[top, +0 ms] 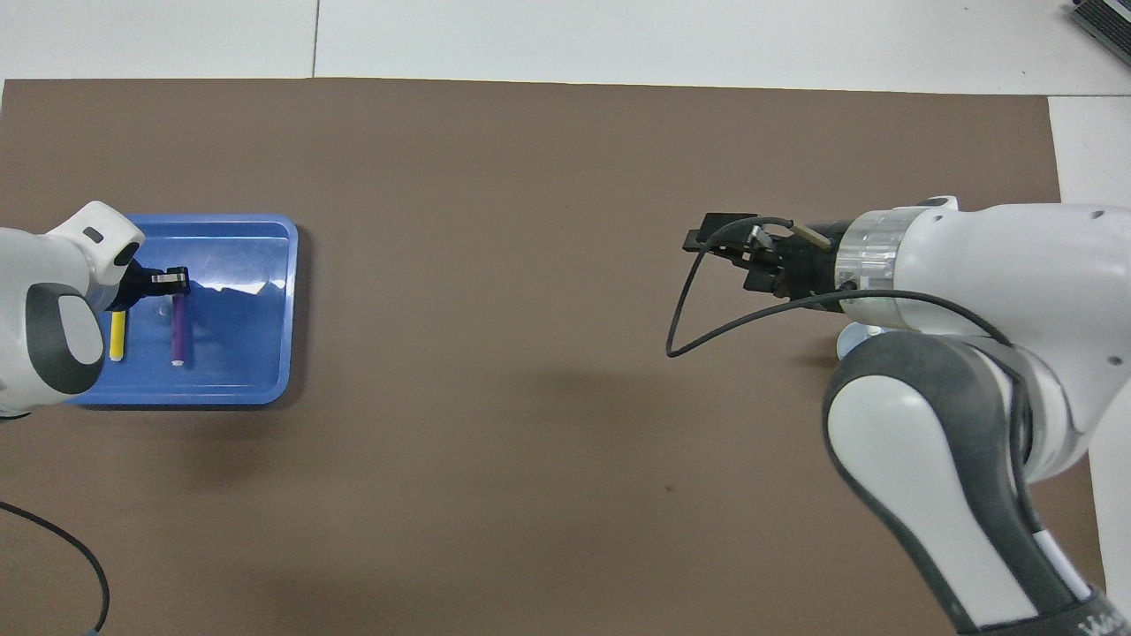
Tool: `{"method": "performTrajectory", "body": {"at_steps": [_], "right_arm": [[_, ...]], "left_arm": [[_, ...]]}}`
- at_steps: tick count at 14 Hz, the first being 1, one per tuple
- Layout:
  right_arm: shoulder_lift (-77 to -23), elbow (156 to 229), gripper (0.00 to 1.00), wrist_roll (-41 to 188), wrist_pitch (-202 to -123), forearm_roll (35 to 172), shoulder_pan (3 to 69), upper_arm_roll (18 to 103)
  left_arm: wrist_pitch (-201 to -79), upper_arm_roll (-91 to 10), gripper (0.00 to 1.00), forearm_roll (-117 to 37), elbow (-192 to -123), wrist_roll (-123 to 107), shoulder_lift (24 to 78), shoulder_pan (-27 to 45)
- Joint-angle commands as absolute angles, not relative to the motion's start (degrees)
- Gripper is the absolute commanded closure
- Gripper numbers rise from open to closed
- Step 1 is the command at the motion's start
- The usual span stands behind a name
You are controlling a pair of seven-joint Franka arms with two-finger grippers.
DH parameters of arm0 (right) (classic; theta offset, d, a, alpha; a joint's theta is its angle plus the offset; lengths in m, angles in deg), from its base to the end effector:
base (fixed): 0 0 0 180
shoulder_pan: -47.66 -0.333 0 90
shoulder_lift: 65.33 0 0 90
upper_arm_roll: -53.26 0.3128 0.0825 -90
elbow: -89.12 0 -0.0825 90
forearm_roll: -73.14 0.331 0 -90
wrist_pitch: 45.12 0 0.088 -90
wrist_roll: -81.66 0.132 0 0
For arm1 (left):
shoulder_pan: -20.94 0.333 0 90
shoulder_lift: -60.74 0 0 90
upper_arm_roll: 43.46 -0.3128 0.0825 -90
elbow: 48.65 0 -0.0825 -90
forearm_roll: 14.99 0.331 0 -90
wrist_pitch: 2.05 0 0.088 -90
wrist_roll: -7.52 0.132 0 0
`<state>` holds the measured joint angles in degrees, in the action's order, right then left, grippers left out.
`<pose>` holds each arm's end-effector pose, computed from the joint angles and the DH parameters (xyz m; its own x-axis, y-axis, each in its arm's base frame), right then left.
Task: Transfer and insert pens with both arms
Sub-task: 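Grasp the purple pen with the left gripper while the right gripper withdraws, then lift the purple pen with the left gripper while the right gripper approaches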
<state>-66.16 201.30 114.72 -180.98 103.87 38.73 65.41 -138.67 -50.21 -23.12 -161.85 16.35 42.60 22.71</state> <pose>0.5102 0.2130 0.5232 0.8673 -0.4976 0.0116 -0.4023 -0.7146 -0.5722 0.5734 0.0789 0.3258 0.9909 0.0879 0.1019 0.0826 -0.9951 0.0551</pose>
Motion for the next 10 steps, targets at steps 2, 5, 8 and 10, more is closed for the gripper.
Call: {"method": "performTrajectory", "body": {"at_steps": [2, 5, 8, 10], "right_arm": [[-65.3, 200.8, 0.0, 122.5, -184.3, 105.7, 35.8, 65.3], [-64.5, 201.0, 0.0, 125.9, -188.8, 106.3, 33.8, 65.3], [-63.0, 200.9, 0.0, 129.4, -195.8, 110.6, 31.2, 65.3], [-61.9, 200.9, 0.0, 131.0, -198.4, 110.9, 29.4, 65.3]], "left_arm": [[-129.9, -50.6, 1.0, -22.3, -157.1, 10.1, 44.5, 21.5], [-125.0, -50.5, 1.0, -22.4, -155.0, 1.3, 46.5, 20.0], [-118.7, -50.1, 1.0, -23.2, -152.1, -12.7, 49.3, 18.5], [-115.6, -49.9, 1.0, -26.9, -151.1, -21.8, 51.8, 18.0]]}}
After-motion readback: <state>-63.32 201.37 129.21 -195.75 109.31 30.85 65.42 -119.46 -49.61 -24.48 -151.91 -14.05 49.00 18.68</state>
